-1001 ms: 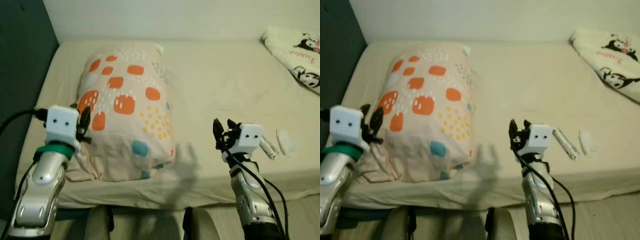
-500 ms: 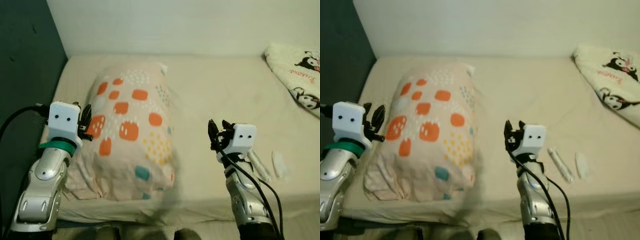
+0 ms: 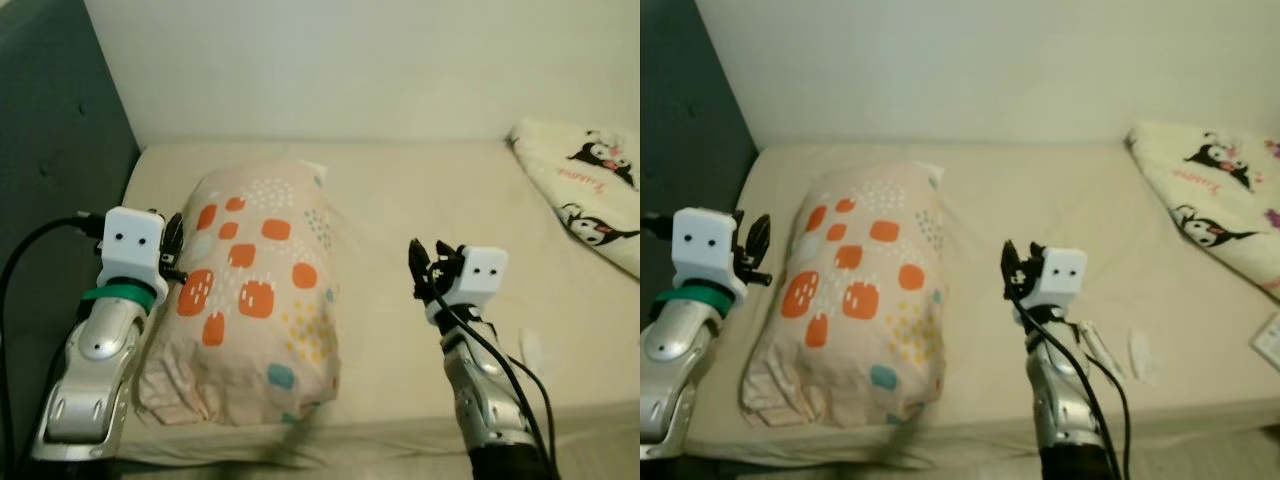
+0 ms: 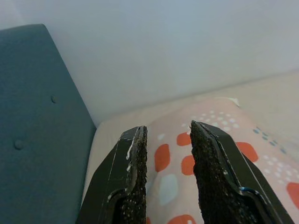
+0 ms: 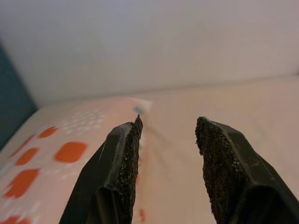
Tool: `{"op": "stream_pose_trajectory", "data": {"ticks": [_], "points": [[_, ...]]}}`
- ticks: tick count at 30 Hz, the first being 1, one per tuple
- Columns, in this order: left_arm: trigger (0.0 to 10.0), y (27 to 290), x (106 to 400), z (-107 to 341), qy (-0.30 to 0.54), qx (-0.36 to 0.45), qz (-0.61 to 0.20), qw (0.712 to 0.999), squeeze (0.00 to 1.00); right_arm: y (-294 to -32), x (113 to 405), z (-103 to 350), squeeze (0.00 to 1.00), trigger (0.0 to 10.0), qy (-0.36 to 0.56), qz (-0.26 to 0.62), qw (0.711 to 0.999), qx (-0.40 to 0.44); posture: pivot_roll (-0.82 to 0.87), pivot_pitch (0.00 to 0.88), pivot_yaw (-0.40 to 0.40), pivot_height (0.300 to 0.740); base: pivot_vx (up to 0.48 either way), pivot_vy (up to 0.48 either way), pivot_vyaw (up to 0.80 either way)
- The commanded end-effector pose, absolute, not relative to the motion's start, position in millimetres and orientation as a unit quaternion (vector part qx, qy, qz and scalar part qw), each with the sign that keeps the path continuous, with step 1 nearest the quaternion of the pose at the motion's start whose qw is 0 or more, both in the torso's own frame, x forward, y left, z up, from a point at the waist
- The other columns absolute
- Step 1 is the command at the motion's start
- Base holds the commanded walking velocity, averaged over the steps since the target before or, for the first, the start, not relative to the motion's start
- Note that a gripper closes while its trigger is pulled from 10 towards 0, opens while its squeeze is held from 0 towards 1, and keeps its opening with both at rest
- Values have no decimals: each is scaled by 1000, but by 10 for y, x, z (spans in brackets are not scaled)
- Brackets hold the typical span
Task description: Clean up the room
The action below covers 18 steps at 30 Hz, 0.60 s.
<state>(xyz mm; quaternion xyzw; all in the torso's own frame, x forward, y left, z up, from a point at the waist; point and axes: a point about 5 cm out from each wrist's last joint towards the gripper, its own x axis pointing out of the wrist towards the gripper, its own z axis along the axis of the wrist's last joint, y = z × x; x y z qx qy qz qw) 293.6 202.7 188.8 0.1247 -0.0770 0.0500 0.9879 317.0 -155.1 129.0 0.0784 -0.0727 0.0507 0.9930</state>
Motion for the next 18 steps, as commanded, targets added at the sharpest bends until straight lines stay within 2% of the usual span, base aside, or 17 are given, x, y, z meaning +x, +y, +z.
{"op": "stream_pose_trajectory", "data": {"ticks": [1, 18], "points": [[10000, 1980, 2945, 1841, -71, 124, 46, 989, 0, -1584, 3156, 1271, 0, 10000, -67, 48, 994, 78, 109, 0, -16, 718, 0, -469, 0], [10000, 1936, 2986, 1819, -69, 122, 40, 989, 0, -1571, 3138, 1212, 0, 10000, -53, 56, 994, 75, 105, 0, -12, 718, 0, -474, 0]]}}
